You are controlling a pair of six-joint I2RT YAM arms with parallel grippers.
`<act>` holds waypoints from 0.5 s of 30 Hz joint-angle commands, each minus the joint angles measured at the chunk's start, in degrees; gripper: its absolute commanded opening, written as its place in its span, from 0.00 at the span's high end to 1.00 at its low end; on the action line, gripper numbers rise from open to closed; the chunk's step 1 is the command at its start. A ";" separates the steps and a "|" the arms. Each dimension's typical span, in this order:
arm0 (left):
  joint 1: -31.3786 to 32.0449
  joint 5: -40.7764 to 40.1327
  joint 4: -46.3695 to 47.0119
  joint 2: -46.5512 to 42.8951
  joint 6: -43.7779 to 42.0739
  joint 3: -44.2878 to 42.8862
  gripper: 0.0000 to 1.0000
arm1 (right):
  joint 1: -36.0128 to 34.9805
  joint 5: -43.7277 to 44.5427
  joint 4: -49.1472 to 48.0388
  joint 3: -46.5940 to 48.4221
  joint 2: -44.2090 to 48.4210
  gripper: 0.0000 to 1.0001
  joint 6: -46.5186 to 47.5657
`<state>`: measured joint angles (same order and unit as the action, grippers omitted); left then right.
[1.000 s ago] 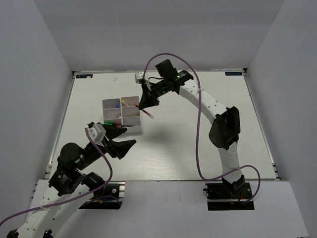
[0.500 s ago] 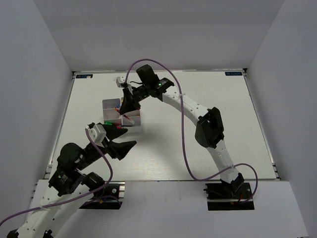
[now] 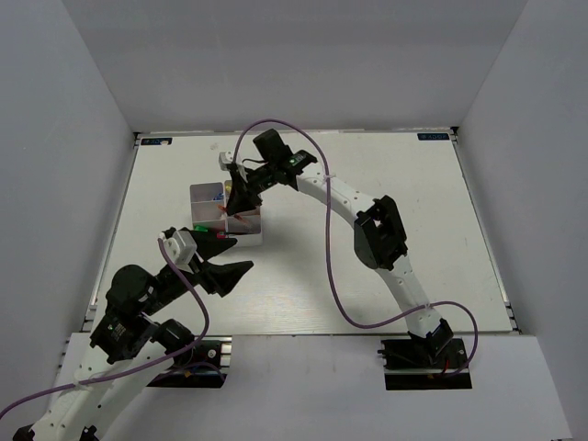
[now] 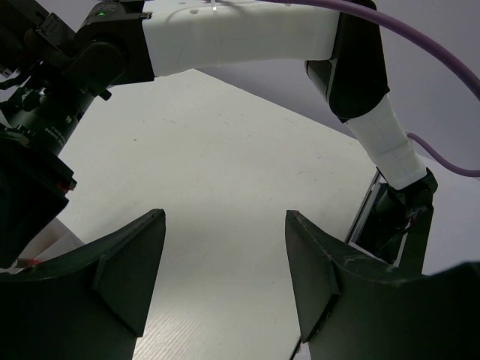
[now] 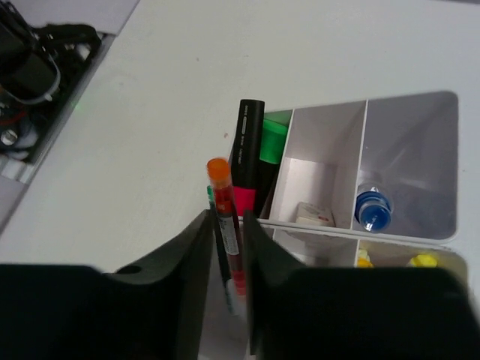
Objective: Sort the stationery into containers
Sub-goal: Place the pen in the storage box, then reset both arms
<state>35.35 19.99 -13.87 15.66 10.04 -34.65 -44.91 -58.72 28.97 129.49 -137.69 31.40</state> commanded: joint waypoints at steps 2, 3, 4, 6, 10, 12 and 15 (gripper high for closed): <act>-0.29 0.58 0.86 0.34 -0.46 -0.33 0.25 | -0.27 -0.17 3.54 -0.20 2.33 0.54 6.56; -0.29 0.58 0.86 0.34 -0.46 -0.33 0.25 | -0.10 -0.08 3.98 -0.20 3.12 0.48 6.57; -0.29 0.58 0.86 0.34 -0.46 -0.33 0.25 | -0.01 0.18 4.68 -0.29 3.56 0.46 7.70; -0.29 0.05 0.86 0.34 -0.46 -0.33 0.25 | 0.08 0.10 5.83 -0.73 5.66 0.40 8.24; -0.29 0.05 0.86 0.86 -0.46 -0.33 0.25 | 0.43 2.81 7.06 -2.40 9.62 0.36 8.94; -0.29 -0.47 0.86 0.86 -0.46 -0.33 0.20 | 1.30 4.66 7.50 -5.72 14.08 0.31 8.68; -0.29 -0.48 0.86 0.86 -0.46 -0.33 0.17 | 2.80 8.79 6.63 -13.79 22.51 0.16 6.58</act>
<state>35.35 19.92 -13.65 16.01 9.89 -34.65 -44.12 -53.21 35.92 120.44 -126.39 38.35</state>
